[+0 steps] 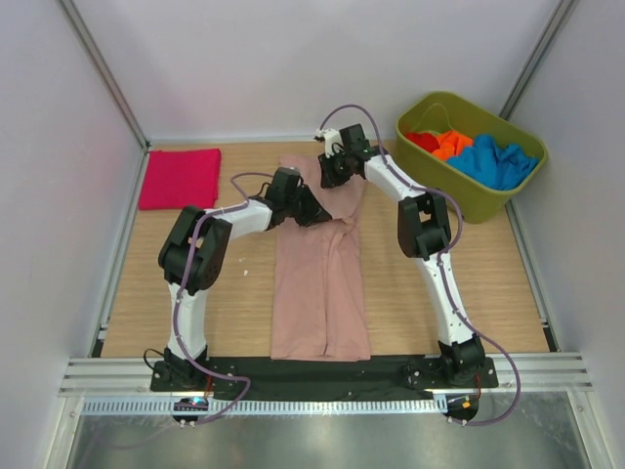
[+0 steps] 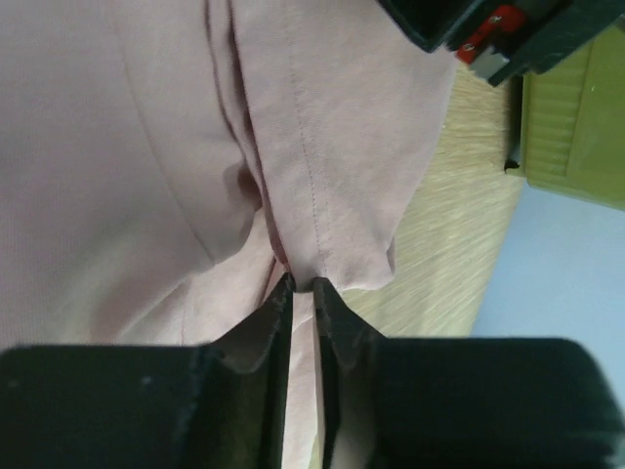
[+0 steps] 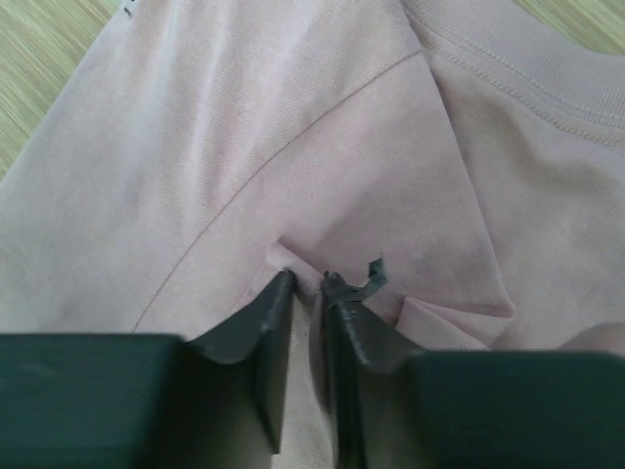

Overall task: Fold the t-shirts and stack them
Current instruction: Fold the tshirt

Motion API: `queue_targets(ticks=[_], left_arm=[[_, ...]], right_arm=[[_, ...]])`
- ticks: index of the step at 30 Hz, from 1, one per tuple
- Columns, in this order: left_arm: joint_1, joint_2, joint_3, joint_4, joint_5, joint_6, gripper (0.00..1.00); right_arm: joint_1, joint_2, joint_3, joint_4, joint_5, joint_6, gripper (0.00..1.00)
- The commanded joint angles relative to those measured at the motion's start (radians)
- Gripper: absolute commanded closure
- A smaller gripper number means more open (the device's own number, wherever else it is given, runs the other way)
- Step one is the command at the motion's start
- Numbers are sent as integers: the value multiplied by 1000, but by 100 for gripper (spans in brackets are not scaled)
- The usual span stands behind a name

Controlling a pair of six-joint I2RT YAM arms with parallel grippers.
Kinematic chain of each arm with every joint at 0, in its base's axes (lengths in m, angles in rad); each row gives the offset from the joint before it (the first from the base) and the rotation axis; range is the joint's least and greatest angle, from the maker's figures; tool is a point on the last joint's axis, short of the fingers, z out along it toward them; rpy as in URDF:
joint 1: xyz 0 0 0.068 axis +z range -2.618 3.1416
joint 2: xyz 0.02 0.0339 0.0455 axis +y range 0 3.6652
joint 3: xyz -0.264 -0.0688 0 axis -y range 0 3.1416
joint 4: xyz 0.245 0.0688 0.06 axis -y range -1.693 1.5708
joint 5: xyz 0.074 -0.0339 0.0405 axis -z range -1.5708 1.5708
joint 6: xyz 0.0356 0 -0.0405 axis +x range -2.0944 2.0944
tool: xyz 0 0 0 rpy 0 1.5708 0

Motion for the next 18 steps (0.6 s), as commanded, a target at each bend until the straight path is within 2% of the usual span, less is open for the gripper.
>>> queue_targets(ticks=[1,3,4,5,7,18], left_arm=[[-7,-2,49,38,16,3,87],[-6,0,53,38,19,2,93],[-7,-3,56,38,19,5,100],[-7,-6,56,38,19,3,100],[-9,-14,55,35,15,2,100],[-6,-81,50,-61,-57,59,100]], right_arm=[[4,-21,22,42,5,-2,76],[6,-38,5,62,3,9,85],[4,-47,-16,90,3,12,89],[6,-69,-28,105,6,17,94],[6,-84,-53,142,24,29,99],[6,-166,-111,304,51,106,99]])
